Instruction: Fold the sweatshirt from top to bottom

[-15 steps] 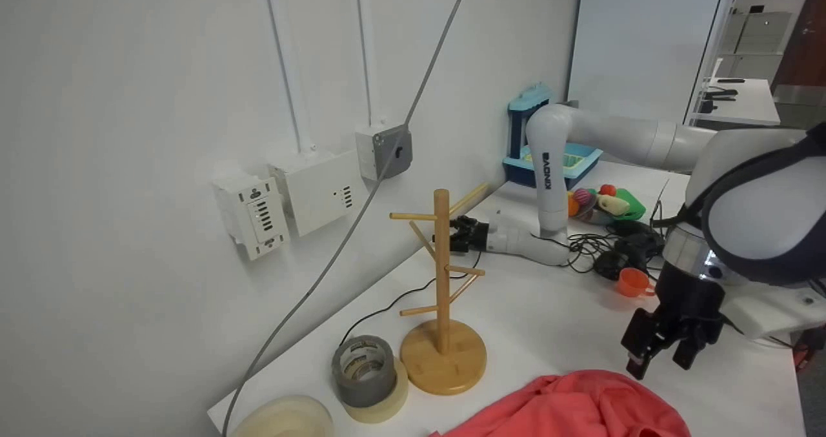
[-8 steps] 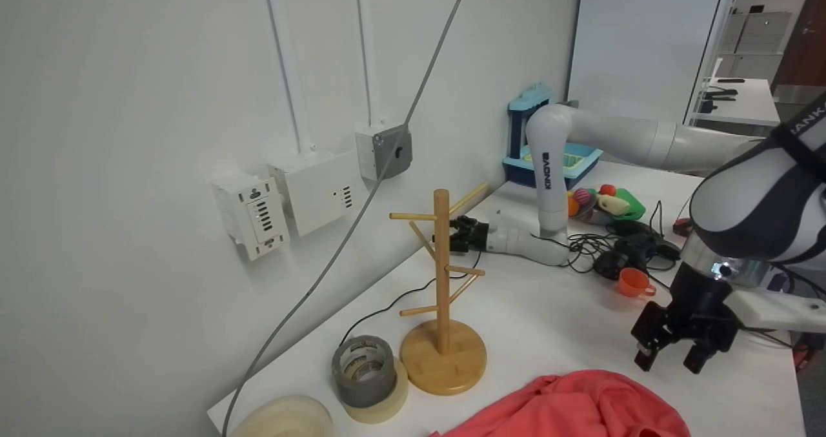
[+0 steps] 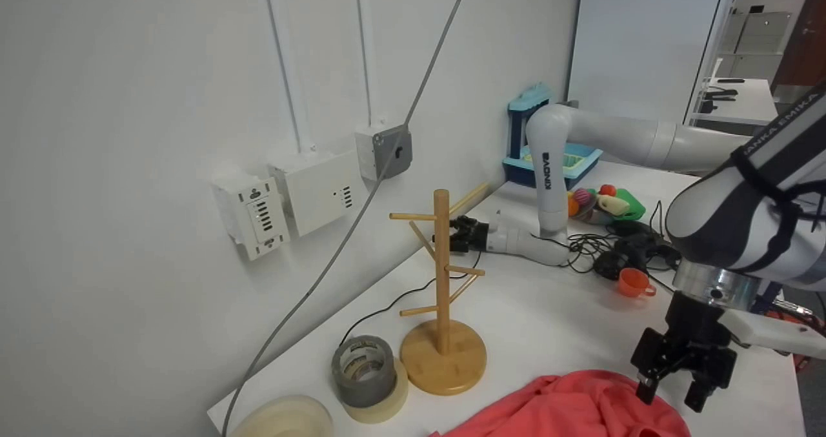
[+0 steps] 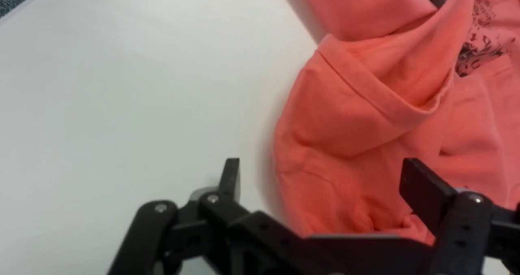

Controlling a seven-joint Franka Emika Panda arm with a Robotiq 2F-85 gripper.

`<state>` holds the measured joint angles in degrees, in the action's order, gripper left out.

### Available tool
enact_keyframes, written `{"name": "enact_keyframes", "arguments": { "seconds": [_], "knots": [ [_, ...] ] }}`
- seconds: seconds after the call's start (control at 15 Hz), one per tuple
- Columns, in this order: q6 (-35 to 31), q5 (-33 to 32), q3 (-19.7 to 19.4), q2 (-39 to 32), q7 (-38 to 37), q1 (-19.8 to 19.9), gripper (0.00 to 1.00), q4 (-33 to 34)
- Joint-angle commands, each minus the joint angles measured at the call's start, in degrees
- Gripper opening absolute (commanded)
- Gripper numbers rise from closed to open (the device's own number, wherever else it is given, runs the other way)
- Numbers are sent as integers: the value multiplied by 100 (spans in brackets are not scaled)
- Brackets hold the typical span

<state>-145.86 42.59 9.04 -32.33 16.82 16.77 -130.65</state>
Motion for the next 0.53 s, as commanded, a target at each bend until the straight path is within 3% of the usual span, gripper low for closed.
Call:
{"name": "enact_keyframes", "arguments": {
  "seconds": [0.0,0.07,0.2,0.27,0.4,0.47],
  "knots": [
    [242,137,-46,-376,243,-19,100,352],
    [245,106,-56,-443,233,-35,100,405],
    [227,74,-55,-562,231,-48,88,503],
    [217,64,-52,-611,219,-59,65,538],
    [180,25,-55,-662,214,-93,62,571],
    [167,4,-64,-662,206,-108,53,573]
  ]
}}
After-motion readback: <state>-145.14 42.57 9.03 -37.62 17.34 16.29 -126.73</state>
